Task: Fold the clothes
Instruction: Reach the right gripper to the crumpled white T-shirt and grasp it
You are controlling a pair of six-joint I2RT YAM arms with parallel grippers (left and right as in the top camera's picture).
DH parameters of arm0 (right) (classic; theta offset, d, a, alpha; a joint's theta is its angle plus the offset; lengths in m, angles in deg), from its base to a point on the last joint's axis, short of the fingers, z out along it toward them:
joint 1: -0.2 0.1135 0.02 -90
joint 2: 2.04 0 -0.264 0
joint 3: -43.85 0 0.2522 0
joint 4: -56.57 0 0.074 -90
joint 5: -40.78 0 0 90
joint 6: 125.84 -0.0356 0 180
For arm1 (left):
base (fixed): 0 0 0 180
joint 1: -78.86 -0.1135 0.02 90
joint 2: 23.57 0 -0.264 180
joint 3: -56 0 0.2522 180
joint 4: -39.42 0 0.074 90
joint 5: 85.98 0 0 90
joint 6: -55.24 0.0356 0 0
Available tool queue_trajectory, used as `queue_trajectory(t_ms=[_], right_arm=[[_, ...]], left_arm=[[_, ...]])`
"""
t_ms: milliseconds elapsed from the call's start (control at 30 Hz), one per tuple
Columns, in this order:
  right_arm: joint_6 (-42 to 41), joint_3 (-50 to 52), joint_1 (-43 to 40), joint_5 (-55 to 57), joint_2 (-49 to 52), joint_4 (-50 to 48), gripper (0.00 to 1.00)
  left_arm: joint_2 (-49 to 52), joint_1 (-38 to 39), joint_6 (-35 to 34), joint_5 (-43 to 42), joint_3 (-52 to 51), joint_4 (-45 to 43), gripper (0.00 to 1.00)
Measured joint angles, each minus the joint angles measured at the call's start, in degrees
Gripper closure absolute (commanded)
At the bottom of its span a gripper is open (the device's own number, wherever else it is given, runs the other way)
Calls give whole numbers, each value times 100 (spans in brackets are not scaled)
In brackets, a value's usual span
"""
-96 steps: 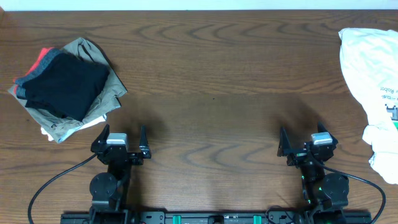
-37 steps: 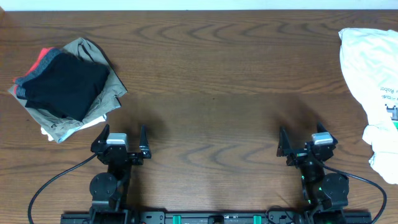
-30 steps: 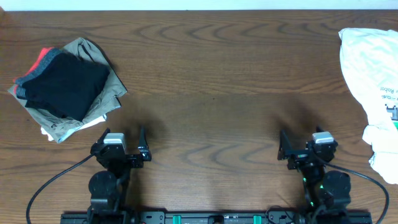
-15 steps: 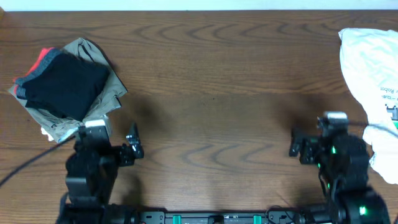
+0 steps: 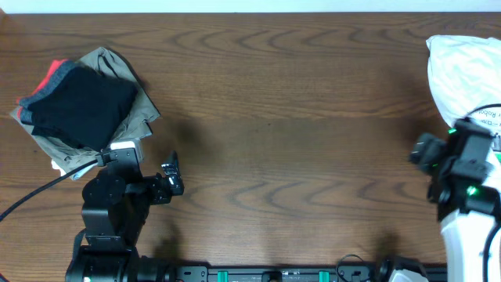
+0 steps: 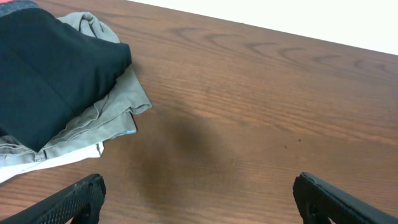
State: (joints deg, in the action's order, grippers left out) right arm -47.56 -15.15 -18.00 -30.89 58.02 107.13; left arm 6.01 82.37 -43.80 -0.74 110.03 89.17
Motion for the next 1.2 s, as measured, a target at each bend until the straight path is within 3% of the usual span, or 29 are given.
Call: queue_trajectory(t_ms=[267, 567, 733, 933, 1200], right_arm=[[-105, -7, -1471, -190, 1672, -879, 7], [-101, -9, -1871, -579, 2798, -1849, 14], [-37, -9, -1875, -634, 3248, -2046, 24], [20, -9, -1875, -632, 3637, -2323, 40], [48, -9, -1875, -634, 3692, -2441, 78]], left_arm=[[-2, 0, 0, -7, 2, 2, 2], [-2, 0, 0, -46, 2, 81, 2], [-2, 0, 0, -46, 2, 227, 2], [-2, 0, 0, -46, 2, 258, 2], [0, 0, 0, -46, 2, 260, 2]])
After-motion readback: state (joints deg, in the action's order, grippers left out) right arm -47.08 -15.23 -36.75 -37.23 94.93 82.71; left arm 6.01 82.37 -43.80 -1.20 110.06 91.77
